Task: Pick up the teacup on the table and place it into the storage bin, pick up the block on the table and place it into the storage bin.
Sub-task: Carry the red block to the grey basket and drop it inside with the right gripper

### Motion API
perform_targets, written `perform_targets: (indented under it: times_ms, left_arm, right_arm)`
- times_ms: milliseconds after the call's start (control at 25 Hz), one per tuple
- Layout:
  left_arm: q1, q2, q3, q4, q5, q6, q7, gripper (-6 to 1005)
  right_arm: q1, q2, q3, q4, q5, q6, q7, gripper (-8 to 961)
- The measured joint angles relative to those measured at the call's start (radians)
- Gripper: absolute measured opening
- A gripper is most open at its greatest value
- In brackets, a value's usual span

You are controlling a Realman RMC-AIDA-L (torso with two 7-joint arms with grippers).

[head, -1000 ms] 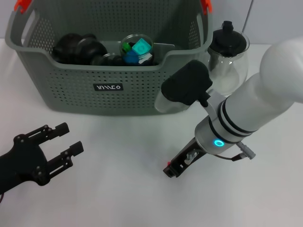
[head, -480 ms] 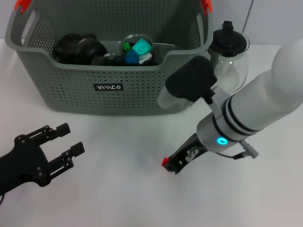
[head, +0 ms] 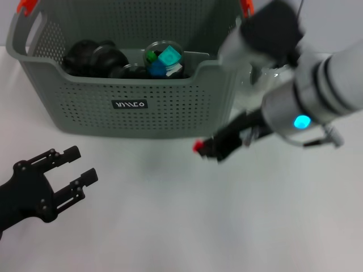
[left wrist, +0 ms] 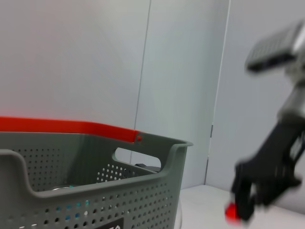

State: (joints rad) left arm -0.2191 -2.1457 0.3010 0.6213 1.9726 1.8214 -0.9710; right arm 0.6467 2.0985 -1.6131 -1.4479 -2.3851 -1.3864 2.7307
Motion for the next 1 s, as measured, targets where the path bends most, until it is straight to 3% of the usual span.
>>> perform_targets:
  times_ms: [240, 520, 680, 1000]
  left_arm:
    - [0.003, 0.001, -0.008, 0.001, -0.002, 0.000, 0.001, 586]
    - [-0.001, 0.003, -0.008, 0.001, -0.006, -0.001, 0.002, 586]
    - [-0.002, 0.003, -0.008, 0.000, -0.008, -0.001, 0.002, 586]
    - [-0.008, 0.003, -0.007, 0.000, -0.008, 0.000, 0.000, 586]
  right_arm:
    - [0.012, -0.002, 0.181, -0.179, 0.121, -0.029, -0.078, 145]
    - [0.151, 0.000, 0.266, -0.108, 0.103, 0.119, -0.116, 143]
    - [0.261, -0.001, 0.274, 0.060, 0.031, 0.242, -0.113, 144]
    - [0.552, -0.009, 0.331, 0.625, -0.082, 0.470, -0.122, 146]
